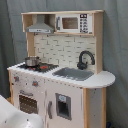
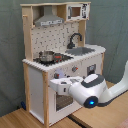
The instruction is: Play with the kitchen
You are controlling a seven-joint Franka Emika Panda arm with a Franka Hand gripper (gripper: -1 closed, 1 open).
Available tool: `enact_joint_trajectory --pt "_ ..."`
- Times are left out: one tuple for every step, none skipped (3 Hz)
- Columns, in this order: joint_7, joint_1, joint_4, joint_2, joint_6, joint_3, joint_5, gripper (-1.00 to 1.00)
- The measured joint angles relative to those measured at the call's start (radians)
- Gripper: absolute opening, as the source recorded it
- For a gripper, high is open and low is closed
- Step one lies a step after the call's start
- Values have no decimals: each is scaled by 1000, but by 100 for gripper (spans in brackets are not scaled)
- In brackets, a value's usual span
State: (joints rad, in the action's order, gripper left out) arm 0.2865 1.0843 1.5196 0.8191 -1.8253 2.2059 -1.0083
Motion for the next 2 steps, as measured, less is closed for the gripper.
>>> enact_joint_trajectory --pt "-41 -36 87 -50 -16 -6 -50 100" --pt "-80 -70 167 -100 -27 -13 -101 100"
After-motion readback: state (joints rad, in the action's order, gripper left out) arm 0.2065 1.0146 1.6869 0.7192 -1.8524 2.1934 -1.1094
